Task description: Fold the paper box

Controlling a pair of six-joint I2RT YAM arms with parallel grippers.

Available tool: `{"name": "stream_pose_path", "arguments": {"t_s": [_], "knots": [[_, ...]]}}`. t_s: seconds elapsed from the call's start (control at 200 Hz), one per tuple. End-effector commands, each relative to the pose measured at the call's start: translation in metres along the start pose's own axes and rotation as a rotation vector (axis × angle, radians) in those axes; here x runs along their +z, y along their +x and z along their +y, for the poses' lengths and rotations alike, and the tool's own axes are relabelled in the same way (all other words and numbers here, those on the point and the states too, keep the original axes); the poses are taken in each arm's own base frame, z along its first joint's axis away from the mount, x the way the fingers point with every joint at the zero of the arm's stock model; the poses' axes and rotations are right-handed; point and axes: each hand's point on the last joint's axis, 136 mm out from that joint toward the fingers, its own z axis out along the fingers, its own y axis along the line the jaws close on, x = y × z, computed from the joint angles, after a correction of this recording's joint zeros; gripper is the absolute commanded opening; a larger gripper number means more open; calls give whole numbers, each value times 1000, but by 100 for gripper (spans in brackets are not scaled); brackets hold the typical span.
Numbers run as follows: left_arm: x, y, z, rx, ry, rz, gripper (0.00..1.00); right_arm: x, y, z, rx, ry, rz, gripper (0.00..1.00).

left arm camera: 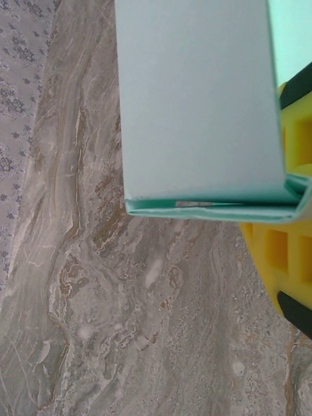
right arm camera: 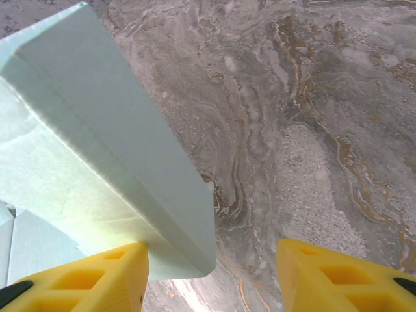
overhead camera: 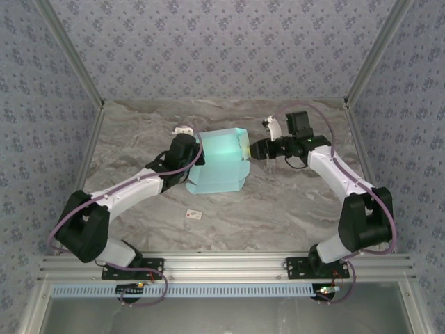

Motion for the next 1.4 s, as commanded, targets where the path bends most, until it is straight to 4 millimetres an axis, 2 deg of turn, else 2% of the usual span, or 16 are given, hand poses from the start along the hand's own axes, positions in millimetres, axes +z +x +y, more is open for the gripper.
{"name": "stream_pose_path", "arguments": {"t_s": [0.0,0.02,0.035,0.065,0.45,0.595,0.879,1.394], "knots": [[-10,-10,-8,-14,45,-20,0,1,-7,11,-43,-45,-2,56],[-9,-10,-8,-14,44,-19,0,2,-6,12,-44,-48,1,56],[-9,-10,-8,-14,45,-19,0,-2,-17,15,-61,-49,-21,56],[-10,-10,-8,-15,45,-20,0,-3,-21,16,-67,-51,-28,56],[-9,-9,-11,-13,53,-17,0,7,-25,29,-101,-57,-12,56],[-10,-9,-12,-13,58,-15,0,14,-27,31,-123,-26,-6,53],[-11,-8,-14,-12,63,-15,0,27,-31,29,-172,110,-8,47],[-10,-6,-16,-13,69,-12,0,38,-40,26,-181,368,-58,33]]}}
